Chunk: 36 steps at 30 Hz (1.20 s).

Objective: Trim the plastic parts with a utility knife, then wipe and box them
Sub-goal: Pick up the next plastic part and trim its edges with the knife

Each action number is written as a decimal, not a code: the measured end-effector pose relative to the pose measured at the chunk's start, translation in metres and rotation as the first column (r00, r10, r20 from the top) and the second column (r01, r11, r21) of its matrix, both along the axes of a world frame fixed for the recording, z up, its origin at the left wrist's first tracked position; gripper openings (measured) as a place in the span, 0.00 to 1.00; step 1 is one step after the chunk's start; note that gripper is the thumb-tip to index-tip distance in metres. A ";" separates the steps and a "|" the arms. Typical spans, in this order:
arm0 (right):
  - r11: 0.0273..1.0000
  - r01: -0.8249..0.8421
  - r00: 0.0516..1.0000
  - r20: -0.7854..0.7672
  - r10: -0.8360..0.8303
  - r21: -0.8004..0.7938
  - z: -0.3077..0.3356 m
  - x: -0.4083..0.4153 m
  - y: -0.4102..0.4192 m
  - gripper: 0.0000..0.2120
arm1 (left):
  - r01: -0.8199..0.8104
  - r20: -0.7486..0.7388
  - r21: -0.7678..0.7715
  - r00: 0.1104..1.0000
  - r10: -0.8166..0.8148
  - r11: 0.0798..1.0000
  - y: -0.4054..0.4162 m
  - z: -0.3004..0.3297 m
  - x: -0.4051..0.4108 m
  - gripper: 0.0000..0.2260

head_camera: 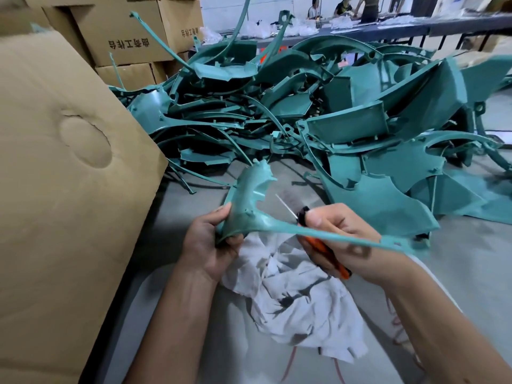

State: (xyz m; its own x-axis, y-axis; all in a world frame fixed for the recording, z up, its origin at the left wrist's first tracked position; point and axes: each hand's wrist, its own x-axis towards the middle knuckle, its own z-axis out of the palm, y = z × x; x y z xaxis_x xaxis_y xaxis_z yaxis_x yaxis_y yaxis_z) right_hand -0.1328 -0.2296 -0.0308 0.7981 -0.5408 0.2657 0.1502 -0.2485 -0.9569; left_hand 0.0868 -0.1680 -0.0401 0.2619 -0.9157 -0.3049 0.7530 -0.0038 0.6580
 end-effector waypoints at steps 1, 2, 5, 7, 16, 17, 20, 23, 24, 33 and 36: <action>0.998 -0.057 0.998 0.005 0.057 0.021 0.001 -0.003 0.000 0.31 | 0.002 -0.025 0.002 1.000 -0.002 1.000 0.001 0.001 0.002 0.13; 0.992 -0.116 0.993 0.014 0.116 0.057 0.002 -0.008 -0.002 0.32 | -0.002 -0.053 -0.011 0.999 0.002 1.000 0.002 0.001 0.004 0.16; 0.898 -0.376 0.924 0.169 0.344 0.228 0.004 -0.022 -0.010 0.34 | -0.031 -0.083 -0.068 0.996 0.025 0.997 0.006 0.004 0.011 0.21; 0.796 -0.528 0.843 0.294 0.450 0.296 0.002 -0.027 -0.015 0.30 | -0.034 -0.051 -0.062 0.998 0.031 0.997 0.006 0.005 0.009 0.22; 0.939 0.256 0.937 0.178 -0.299 0.230 0.002 -0.006 -0.016 0.32 | 0.055 0.005 0.026 0.998 -0.055 0.998 0.007 0.009 -0.013 0.21; 0.922 0.373 0.910 0.155 -0.385 0.099 -0.001 -0.002 -0.014 0.32 | 0.078 0.008 0.026 0.997 -0.078 0.997 0.007 0.010 -0.015 0.21; 0.913 0.404 0.897 0.219 -0.383 -0.057 -0.007 0.007 -0.009 0.27 | 0.119 0.049 0.047 0.991 -0.121 0.992 0.007 0.014 -0.024 0.21; 0.924 0.359 0.924 0.192 -0.332 -0.130 -0.008 0.011 -0.004 0.26 | 0.145 0.070 0.071 0.986 -0.150 0.987 0.007 0.012 -0.031 0.22; 0.923 0.356 0.926 0.184 -0.329 -0.143 -0.008 0.013 -0.004 0.26 | 0.159 0.059 0.071 0.985 -0.163 0.985 0.007 0.011 -0.032 0.22; 0.821 0.545 0.836 0.188 -0.516 -0.168 -0.009 0.013 -0.009 0.26 | 0.241 -0.046 0.088 0.970 -0.238 0.967 0.002 0.006 -0.035 0.17; 0.823 0.502 0.864 0.203 -0.461 -0.267 -0.010 0.011 -0.005 0.26 | 0.317 -0.133 0.007 0.940 -0.314 0.948 0.001 0.003 -0.032 0.14</action>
State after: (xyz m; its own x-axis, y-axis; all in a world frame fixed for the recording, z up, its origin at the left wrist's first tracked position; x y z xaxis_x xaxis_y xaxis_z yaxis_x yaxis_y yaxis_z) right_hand -0.1219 -0.2348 -0.0407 0.4062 -0.7248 0.5565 0.0471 -0.5916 -0.8048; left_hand 0.0546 -0.1666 -0.0374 -0.0823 -0.9357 -0.3431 0.7884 -0.2717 0.5519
